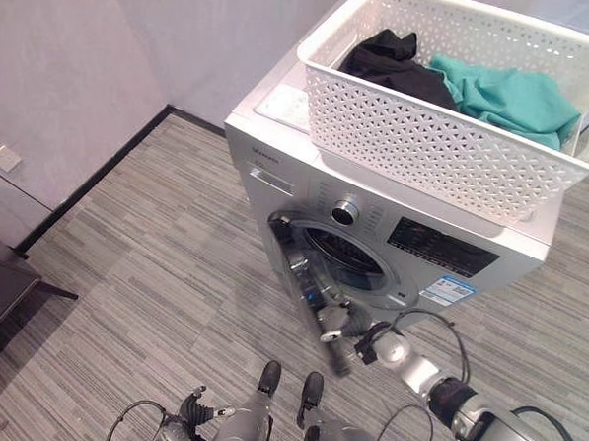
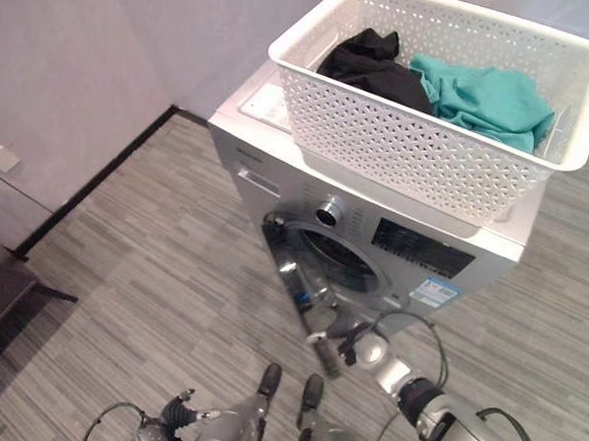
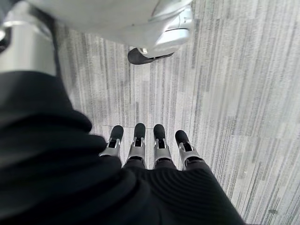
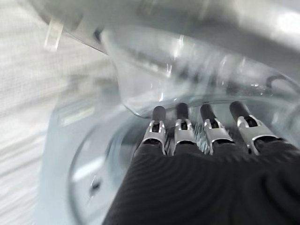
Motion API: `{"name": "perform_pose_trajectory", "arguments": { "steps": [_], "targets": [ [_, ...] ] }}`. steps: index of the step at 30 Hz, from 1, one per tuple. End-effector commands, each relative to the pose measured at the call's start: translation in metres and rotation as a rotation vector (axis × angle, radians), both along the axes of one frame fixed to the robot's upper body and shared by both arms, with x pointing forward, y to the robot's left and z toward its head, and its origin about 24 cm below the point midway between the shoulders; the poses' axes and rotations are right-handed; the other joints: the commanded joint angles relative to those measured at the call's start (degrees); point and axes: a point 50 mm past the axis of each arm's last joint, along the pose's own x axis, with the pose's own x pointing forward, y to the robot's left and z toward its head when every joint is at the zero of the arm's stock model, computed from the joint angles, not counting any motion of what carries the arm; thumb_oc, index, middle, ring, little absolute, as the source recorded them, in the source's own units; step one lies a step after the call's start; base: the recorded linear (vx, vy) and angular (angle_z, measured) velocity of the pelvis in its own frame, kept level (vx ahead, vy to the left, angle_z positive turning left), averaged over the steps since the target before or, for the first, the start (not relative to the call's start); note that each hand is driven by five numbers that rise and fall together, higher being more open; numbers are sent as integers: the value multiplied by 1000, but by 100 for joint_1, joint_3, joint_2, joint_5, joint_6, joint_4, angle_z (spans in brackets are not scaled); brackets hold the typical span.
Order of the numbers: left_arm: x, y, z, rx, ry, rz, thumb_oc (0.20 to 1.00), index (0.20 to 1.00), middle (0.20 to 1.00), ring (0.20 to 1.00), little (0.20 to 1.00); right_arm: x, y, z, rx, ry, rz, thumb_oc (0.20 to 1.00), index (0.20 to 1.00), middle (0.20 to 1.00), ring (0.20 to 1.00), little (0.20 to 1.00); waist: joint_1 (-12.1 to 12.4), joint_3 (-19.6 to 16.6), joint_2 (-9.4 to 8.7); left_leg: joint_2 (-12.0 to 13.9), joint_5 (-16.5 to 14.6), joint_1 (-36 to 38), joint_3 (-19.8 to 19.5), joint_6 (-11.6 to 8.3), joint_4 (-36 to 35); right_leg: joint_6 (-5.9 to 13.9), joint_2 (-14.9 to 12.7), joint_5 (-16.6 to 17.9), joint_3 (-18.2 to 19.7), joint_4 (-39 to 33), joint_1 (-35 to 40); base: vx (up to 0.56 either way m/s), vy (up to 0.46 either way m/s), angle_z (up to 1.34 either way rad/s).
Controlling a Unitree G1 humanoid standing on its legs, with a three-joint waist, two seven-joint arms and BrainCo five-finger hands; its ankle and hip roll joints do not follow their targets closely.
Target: Grab the laundry basket,head to the washer,open it,put in the laundry and shut it.
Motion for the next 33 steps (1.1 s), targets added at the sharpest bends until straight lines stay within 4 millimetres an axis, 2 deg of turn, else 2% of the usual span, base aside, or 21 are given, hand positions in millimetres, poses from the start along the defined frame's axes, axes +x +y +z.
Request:
{"name": "perform_pose_trajectory", "arguments": {
  "steps": [1, 6, 7, 8, 9, 11, 12, 14, 18, 20, 22, 23, 24, 25, 26, 28, 29, 30, 31, 32, 33],
  "targets": [
    [-13, 14, -3, 88, 68, -33, 1000, 1000, 1000, 1000, 1000, -5, 127, 59, 337, -129, 359, 1000, 1000, 1000, 1000, 1000, 351, 69, -392, -203, -206, 251, -219, 389, -452, 834, -478, -774, 1137, 188, 433, -45, -14, 37],
    [-15, 13, -5, 106, 86, -25, 1000, 1000, 1000, 1000, 1000, -13, 144, 75, 437, -130, 416, 1000, 1000, 1000, 1000, 1000, 300, 59, -483, -134, -313, 293, -14, 426, -359, 849, -454, -666, 1365, 124, 452, -37, 5, 11],
    [-13, 11, -5, 109, 84, -42, 1000, 1000, 1000, 1000, 1000, -18, 156, 83, 492, -113, 448, 1000, 1000, 1000, 1000, 1000, 298, 27, -503, -114, -349, 330, 23, 452, -358, 850, -442, -683, 1429, 158, 462, 5, 3, -24],
    [-13, 11, -5, 110, 84, -44, 1000, 1000, 1000, 1000, 1000, -19, 160, 84, 504, -110, 454, 1000, 1000, 1000, 1000, 1000, 313, 26, -511, -109, -359, 346, 38, 456, -361, 850, -440, -685, 1448, 167, 460, 19, 10, -21],
    [-10, 9, -4, 120, 77, -66, 1000, 1000, 1000, 1000, 1000, -31, 180, 96, 579, -93, 518, 1000, 1000, 1000, 1000, 1000, 333, -3, -517, -100, -384, 389, 50, 470, -379, 850, -428, -692, 1484, 177, 462, 12, 6, -24],
    [-10, 9, -4, 121, 77, -65, 1000, 1000, 1000, 1000, 1000, -31, 181, 96, 580, -93, 518, 1000, 1000, 1000, 1000, 1000, 335, -1, -521, -99, -385, 393, 56, 471, -381, 850, -428, -693, 1490, 177, 463, 12, 10, -21],
    [-5, 8, -3, 133, 59, -83, 1000, 1000, 1000, 1000, 1000, -41, 194, 103, 660, -59, 547, 1000, 1000, 1000, 1000, 1000, 339, -13, -522, -101, -412, 424, 75, 489, -391, 856, -417, -691, 1515, 171, 462, 11, 24, -17],
    [-1, 9, -1, 135, 37, -75, 1000, 1000, 1000, 1000, 1000, -42, 196, 104, 675, -66, 538, 1000, 1000, 1000, 1000, 1000, 318, -20, -529, -96, -438, 436, 129, 508, -387, 871, -424, -668, 1563, 148, 469, 16, 43, -14],
    [3, 12, 1, 147, 22, -57, 1000, 1000, 1000, 1000, 1000, -37, 189, 96, 622, -82, 505, 1000, 1000, 1000, 1000, 1000, 247, -13, -556, -74, -510, 479, 280, 539, -382, 902, -439, -648, 1664, 136, 475, 15, 45, -18],
    [5, 12, 1, 138, 27, -33, 1000, 1000, 1000, 1000, 1000, -23, 165, 80, 512, -115, 420, 1000, 1000, 1000, 1000, 1000, 152, -39, -584, -64, -553, 519, 352, 558, -386, 912, -446, -674, 1742, 197, 453, 27, 55, -16],
    [25, 6, 8, 129, -23, -80, 1000, 1000, 1000, 1000, 1000, -12, 138, 68, 452, -134, 330, 1000, 1000, 1000, 1000, 1000, -30, -30, -629, -39, -579, 514, 410, 574, -386, 917, -430, -723, 1822, 328, 366, 16, 55, -11],
    [39, 3, 13, 120, -63, -86, 1000, 1000, 1000, 1000, 1000, -8, 125, 68, 446, -153, 294, 1000, 1000, 1000, 1000, 1000, -101, -3, -639, -25, -585, 489, 439, 589, -387, 926, -410, -760, 1860, 462, 254, -70, 110, -9],
    [93, -10, 40, 121, -216, -141, 1000, 1000, 1000, 1000, 1000, -7, 91, 61, 465, -153, 175, 1000, 1000, 1000, 1000, 1000, -403, 178, -709, 36, -597, 384, 552, 627, -366, 952, -337, -795, 1984, 802, -138, -79, 94, -12],
    [94, -10, 40, 120, -217, -142, 1000, 1000, 1000, 1000, 1000, -7, 90, 61, 464, -154, 174, 1000, 1000, 1000, 1000, 1000, -397, 156, -704, 37, -584, 346, 554, 626, -363, 954, -336, -779, 1986, 802, -174, -132, 115, -12],
    [114, -13, 54, 130, -285, -147, 1000, 1000, 1000, 1000, 1000, -6, 74, 60, 472, -171, 119, 1000, 1000, 1000, 1000, 1000, -512, 254, -758, 79, -562, 256, 638, 646, -364, 973, -299, -743, 2059, 886, -364, -91, 93, -18],
    [146, -12, 79, 164, -374, -179, 1000, 1000, 1000, 1000, 1000, -8, 34, 44, 386, -186, -4, 1000, 1000, 1000, 1000, 1000, -779, 341, -899, 155, -481, 127, 869, 652, -479, 1051, -229, -614, 2228, 880, -599, -48, 136, -47],
    [167, -1, 101, 228, -441, -185, 1000, 1000, 1000, 1000, 1000, -13, -1, 29, 304, -189, -119, 1000, 1000, 1000, 1000, 1000, -977, 364, -991, 170, -464, 64, 1006, 649, -564, 1111, -193, -494, 2339, 812, -703, 36, 136, -89],
    [181, 9, 119, 272, -488, -183, 1000, 1000, 1000, 1000, 1000, -22, -26, 18, 237, -178, -195, 1000, 1000, 1000, 1000, 1000, -1119, 382, -1060, 191, -453, 32, 1109, 639, -614, 1162, -193, -400, 2401, 737, -730, 40, 141, -96],
    [195, 17, 136, 324, -523, -204, 1000, 1000, 1000, 1000, 1000, -36, -57, 2, 167, -140, -306, 1000, 1000, 1000, 1000, 1000, -1254, 383, -1109, 195, -447, -75, 1201, 624, -614, 1229, -200, -288, 2465, 648, -804, 30, 211, -80],
    [214, 38, 170, 406, -582, -179, 1000, 1000, 1000, 1000, 1000, -69, -114, -25, 40, -45, -509, 1000, 1000, 1000, 1000, 1000, -1532, 438, -1175, 199, -478, -229, 1406, 594, -614, 1349, -272, -110, 2581, 478, -930, 6, 171, -59],
    [214, 38, 170, 406, -583, -179, 1000, 1000, 1000, 1000, 1000, -69, -113, -25, 41, -45, -510, 1000, 1000, 1000, 1000, 1000, -1532, 426, -1175, 199, -465, -253, 1407, 592, -614, 1350, -271, -95, 2583, 473, -951, 4, 210, -54]
  ]
}}
